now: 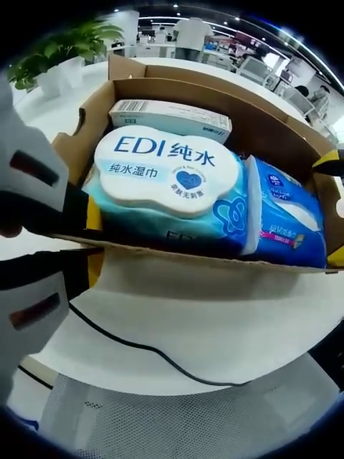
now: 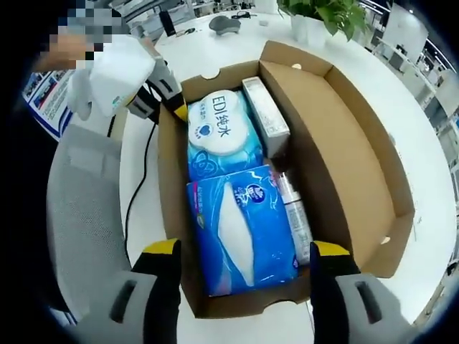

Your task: Operate the shoe box by opening the lid, removing the specified soft item, and placing it in the target area until the item is outside and the box remains undamaged.

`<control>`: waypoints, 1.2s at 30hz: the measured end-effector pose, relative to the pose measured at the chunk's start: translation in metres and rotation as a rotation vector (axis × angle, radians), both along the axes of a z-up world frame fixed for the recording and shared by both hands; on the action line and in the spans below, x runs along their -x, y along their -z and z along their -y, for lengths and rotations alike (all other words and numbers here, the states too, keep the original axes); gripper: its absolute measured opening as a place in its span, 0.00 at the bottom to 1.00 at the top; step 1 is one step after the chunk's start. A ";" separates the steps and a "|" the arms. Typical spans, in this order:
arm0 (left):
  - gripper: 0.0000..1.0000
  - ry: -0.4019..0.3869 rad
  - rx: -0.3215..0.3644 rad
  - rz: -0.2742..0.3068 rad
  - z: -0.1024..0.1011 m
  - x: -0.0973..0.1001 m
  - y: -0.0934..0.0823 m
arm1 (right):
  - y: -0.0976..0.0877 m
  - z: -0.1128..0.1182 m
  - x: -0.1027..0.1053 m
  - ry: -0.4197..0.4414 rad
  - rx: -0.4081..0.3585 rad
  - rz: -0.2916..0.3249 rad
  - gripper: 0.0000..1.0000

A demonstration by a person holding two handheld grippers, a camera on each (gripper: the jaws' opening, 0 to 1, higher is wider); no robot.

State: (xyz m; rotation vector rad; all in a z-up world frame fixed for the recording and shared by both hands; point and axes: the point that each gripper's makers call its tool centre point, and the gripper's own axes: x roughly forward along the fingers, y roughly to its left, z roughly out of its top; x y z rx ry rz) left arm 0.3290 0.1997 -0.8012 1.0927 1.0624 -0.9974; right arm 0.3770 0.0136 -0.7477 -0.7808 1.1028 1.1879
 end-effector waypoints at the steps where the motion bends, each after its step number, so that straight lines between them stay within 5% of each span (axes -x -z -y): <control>1: 0.06 -0.001 0.000 0.000 0.000 0.000 0.000 | 0.001 0.001 0.001 -0.011 0.007 -0.002 0.71; 8: 0.06 -0.003 -0.004 -0.001 0.001 0.000 0.000 | 0.013 -0.004 -0.008 -0.095 0.030 0.032 0.71; 15: 0.06 -0.004 -0.003 0.001 0.000 0.001 0.000 | 0.026 -0.001 -0.007 -0.044 0.071 -0.019 0.70; 36: 0.06 -0.017 -0.013 -0.001 0.000 0.001 0.000 | 0.052 -0.003 0.001 -0.060 0.185 -0.039 0.64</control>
